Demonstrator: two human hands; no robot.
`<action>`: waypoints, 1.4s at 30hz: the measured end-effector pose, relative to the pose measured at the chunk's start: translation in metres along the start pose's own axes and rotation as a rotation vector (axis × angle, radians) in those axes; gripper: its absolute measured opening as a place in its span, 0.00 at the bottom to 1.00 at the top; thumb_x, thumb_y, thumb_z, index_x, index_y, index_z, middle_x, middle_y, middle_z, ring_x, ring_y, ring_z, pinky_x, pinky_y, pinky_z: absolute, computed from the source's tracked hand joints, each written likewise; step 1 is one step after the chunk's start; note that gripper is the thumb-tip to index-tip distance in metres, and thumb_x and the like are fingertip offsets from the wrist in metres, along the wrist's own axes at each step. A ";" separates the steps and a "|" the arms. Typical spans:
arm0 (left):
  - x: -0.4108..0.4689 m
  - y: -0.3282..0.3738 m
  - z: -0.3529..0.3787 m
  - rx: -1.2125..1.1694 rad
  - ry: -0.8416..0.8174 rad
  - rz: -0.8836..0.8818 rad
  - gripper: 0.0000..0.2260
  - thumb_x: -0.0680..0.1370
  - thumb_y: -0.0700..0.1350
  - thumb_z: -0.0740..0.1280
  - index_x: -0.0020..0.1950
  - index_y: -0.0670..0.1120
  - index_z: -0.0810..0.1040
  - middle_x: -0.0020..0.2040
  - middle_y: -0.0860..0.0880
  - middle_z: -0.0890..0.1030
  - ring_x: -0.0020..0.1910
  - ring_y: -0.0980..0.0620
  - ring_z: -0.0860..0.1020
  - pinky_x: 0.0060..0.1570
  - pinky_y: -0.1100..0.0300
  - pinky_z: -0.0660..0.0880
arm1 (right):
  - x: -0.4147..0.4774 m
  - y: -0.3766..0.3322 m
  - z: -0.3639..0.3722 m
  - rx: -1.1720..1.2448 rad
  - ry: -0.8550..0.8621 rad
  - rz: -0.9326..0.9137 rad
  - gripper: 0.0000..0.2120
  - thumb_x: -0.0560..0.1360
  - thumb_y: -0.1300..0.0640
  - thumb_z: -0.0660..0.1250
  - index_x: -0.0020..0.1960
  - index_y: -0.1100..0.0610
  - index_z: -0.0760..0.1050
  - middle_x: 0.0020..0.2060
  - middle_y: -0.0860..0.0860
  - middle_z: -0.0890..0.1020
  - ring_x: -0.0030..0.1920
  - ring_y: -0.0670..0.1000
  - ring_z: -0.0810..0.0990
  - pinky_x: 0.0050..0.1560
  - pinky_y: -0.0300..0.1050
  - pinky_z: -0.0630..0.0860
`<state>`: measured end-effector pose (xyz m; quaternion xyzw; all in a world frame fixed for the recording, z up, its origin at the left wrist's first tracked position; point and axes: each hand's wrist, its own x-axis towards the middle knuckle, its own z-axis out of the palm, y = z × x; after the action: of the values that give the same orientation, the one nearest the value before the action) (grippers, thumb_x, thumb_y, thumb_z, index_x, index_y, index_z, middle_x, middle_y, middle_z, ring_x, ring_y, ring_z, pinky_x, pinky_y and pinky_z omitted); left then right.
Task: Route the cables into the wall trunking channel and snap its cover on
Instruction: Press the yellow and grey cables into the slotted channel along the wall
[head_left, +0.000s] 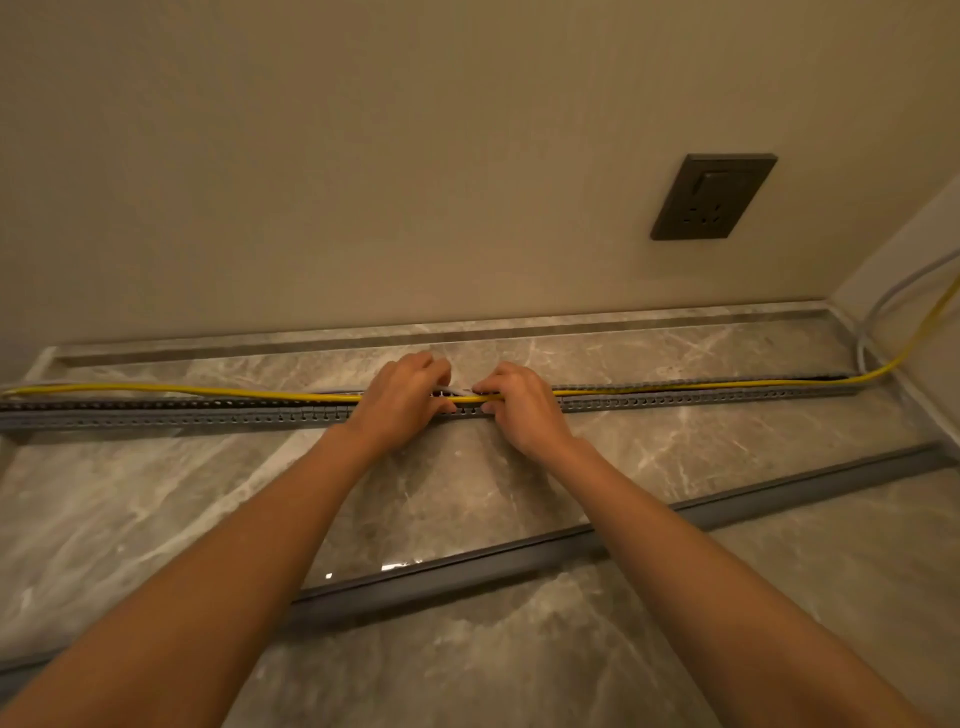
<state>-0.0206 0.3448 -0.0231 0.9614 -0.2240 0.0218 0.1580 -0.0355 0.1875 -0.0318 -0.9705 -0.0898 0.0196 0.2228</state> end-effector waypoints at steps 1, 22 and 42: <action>-0.002 -0.002 0.002 0.029 0.029 0.065 0.10 0.68 0.39 0.75 0.44 0.36 0.78 0.43 0.37 0.80 0.42 0.38 0.78 0.38 0.49 0.74 | 0.000 -0.001 0.001 -0.004 0.012 0.015 0.14 0.75 0.65 0.65 0.59 0.60 0.78 0.55 0.58 0.80 0.58 0.59 0.75 0.59 0.51 0.73; -0.006 0.000 0.014 0.012 0.099 0.065 0.05 0.69 0.29 0.64 0.38 0.36 0.78 0.39 0.37 0.80 0.41 0.38 0.78 0.40 0.52 0.69 | -0.006 -0.015 0.005 0.098 0.142 0.222 0.08 0.71 0.65 0.70 0.50 0.63 0.80 0.52 0.58 0.79 0.55 0.56 0.76 0.56 0.44 0.71; -0.020 -0.004 0.000 -0.017 -0.069 -0.097 0.11 0.77 0.36 0.61 0.55 0.37 0.81 0.54 0.38 0.79 0.54 0.39 0.76 0.51 0.50 0.73 | -0.019 -0.048 0.007 -0.263 0.139 0.179 0.11 0.75 0.71 0.57 0.53 0.69 0.75 0.63 0.62 0.71 0.60 0.60 0.70 0.57 0.52 0.70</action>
<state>-0.0368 0.3563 -0.0259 0.9699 -0.1828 -0.0207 0.1594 -0.0628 0.2295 -0.0171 -0.9945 0.0106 -0.0397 0.0967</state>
